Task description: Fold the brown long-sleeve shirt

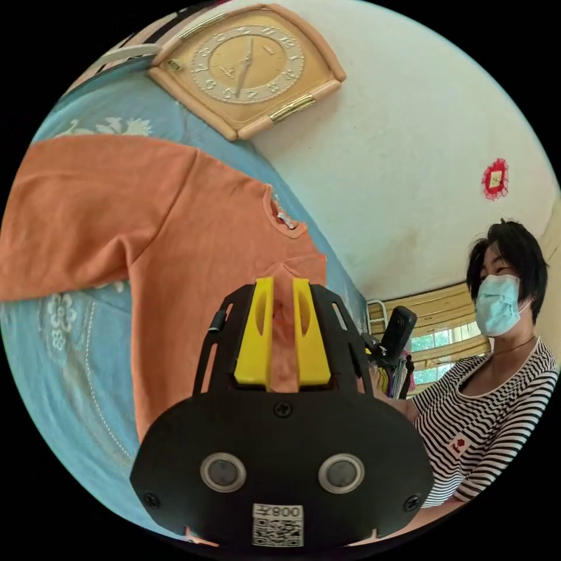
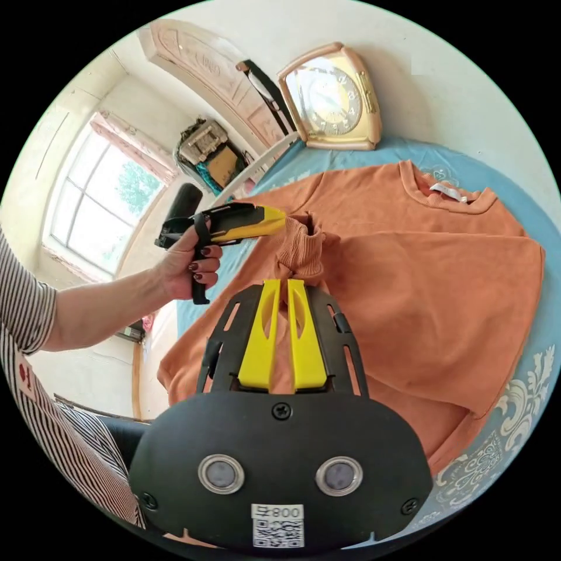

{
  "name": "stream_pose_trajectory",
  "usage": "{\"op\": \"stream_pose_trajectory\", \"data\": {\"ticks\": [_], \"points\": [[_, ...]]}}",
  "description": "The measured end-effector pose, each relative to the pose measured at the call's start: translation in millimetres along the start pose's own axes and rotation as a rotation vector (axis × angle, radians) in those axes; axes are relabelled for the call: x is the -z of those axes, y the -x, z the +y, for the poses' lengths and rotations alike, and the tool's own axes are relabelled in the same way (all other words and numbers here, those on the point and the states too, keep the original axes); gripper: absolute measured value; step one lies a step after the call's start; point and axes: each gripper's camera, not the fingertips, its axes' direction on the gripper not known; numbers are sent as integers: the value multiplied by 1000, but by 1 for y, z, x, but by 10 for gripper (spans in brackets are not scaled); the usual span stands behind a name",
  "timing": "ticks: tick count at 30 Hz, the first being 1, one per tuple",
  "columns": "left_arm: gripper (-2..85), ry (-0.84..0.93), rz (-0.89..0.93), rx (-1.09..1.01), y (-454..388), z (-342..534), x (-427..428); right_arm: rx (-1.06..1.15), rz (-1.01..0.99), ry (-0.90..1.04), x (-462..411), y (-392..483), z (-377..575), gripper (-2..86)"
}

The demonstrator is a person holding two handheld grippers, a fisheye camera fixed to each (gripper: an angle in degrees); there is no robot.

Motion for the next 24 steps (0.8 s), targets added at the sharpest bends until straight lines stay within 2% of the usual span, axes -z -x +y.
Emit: {"op": "stream_pose_trajectory", "data": {"ticks": [2, 5, 9, 13, 16, 19, 24], "points": [[61, -29, -5, 51, 16, 14, 20, 26, 44, 129, -44, 11, -13, 29], [57, -63, 51, 9, 10, 21, 34, 35, 97, 164, -65, 26, -23, 33], [40, 61, 30, -89, -6, 13, 19, 20, 93, 148, -74, 37, -40, 39], [14, 167, -115, -94, 8, 11, 16, 45, 110, 173, -85, 51, -61, 46], [12, 150, -170, -62, 17, 16, 39, 70, 92, 154, -78, 60, -69, 40], [22, 132, -195, -52, 16, 15, 60, 62, -25, 77, -53, 64, -74, 42], [80, 68, -196, -85, 10, -8, 79, 6, 74, 9, -40, 59, -86, 71]]}}
